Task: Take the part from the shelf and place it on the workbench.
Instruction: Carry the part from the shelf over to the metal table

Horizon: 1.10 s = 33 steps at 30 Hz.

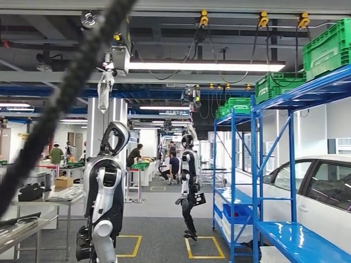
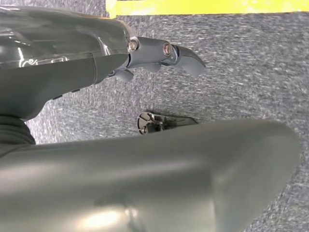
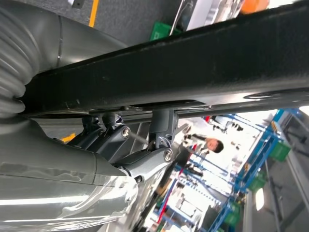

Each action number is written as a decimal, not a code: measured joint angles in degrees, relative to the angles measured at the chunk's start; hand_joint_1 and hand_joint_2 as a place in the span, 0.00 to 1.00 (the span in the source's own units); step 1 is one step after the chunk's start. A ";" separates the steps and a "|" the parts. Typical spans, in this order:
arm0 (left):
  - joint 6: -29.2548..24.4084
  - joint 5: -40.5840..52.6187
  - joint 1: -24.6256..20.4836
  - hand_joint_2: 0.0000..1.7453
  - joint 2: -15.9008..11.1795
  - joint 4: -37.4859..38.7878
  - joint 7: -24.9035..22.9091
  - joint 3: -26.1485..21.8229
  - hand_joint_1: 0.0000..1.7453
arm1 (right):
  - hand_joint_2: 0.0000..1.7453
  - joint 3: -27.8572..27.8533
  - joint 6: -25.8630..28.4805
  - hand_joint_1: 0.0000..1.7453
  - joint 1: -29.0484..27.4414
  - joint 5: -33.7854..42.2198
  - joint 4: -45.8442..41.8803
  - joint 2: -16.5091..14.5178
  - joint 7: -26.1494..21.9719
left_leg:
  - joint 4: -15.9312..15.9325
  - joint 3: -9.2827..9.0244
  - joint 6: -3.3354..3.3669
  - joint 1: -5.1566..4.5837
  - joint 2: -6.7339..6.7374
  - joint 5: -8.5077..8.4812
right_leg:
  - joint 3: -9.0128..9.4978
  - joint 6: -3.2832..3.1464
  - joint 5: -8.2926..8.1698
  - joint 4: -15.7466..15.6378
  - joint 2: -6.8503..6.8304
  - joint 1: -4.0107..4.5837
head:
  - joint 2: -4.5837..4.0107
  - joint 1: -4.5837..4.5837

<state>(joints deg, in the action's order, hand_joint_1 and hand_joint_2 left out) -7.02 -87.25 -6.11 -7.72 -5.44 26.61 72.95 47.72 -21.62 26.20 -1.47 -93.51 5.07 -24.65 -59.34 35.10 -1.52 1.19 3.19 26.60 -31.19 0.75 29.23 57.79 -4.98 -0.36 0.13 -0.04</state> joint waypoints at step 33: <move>0.60 0.00 0.11 1.00 1.01 -0.02 0.14 -0.97 0.00 | 1.00 -5.34 2.28 1.00 2.68 1.57 11.26 -3.20 2.53 | 0.18 0.81 1.29 -0.18 -0.90 -0.65 | 0.19 0.53 -0.06 -0.28 -0.43 0.11 | 0.00 0.01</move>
<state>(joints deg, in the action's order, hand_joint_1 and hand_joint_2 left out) -6.43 -87.25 -6.01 -6.71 -5.46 26.75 71.98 42.38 -19.34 28.88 0.10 -82.25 1.86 -22.12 -59.16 35.90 -0.23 1.01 2.30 25.95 -31.00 1.28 29.17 57.51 -5.41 -0.25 0.13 -0.03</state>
